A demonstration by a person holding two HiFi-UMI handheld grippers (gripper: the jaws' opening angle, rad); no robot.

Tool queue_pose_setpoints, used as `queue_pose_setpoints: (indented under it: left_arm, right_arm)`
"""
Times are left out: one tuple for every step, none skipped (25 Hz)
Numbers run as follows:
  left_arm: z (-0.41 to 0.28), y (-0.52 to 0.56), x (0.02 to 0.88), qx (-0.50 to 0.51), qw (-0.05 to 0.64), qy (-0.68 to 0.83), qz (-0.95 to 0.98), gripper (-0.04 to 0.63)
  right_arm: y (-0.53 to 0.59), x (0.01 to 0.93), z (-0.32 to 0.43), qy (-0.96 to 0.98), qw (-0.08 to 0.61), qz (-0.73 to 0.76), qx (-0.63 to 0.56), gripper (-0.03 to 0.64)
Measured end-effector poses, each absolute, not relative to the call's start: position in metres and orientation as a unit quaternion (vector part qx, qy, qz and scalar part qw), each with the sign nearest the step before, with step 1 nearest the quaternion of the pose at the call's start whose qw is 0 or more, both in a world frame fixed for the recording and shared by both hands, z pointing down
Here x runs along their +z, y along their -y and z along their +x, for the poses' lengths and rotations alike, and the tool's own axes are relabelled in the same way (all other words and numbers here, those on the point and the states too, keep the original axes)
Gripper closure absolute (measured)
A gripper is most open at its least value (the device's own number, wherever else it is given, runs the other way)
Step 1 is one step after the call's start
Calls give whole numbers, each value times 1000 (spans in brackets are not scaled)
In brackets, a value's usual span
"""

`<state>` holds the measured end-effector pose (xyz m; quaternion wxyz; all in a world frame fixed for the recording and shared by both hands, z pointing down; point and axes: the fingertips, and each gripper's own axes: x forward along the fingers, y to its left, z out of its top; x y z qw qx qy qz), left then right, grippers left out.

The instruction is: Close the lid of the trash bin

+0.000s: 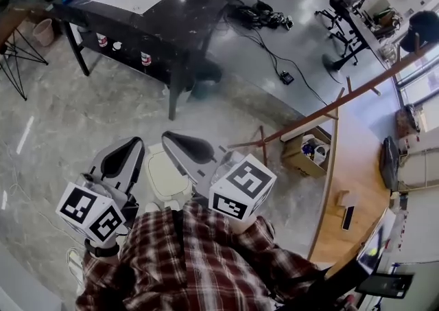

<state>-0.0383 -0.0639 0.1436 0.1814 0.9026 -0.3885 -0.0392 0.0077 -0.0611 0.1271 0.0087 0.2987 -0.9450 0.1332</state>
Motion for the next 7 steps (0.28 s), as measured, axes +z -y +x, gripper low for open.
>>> queue_pose_setpoints:
  left_arm:
    - [-37, 64, 145, -38, 182, 387, 903, 583]
    - [-36, 64, 145, -38, 183, 385, 904, 583]
    - [-34, 64, 145, -38, 183, 383, 904, 583]
    - [-33, 64, 145, -38, 183, 382, 905, 583]
    - [-33, 64, 145, -38, 183, 381, 906, 583]
    - [-32, 64, 145, -37, 183, 380, 906, 583]
    - [-32, 63, 145, -37, 183, 379, 906, 583]
  right_arm:
    - [61, 127, 8, 945, 9, 299, 133, 604]
    - [61, 128, 9, 944, 9, 300, 133, 604]
    - [61, 128, 10, 944, 9, 301, 133, 604]
    - [61, 128, 10, 944, 9, 301, 134, 604]
    - [61, 128, 11, 944, 9, 302, 134, 604]
    - [61, 128, 11, 944, 8, 302, 134, 604]
    - [61, 128, 11, 944, 8, 303, 134, 604]
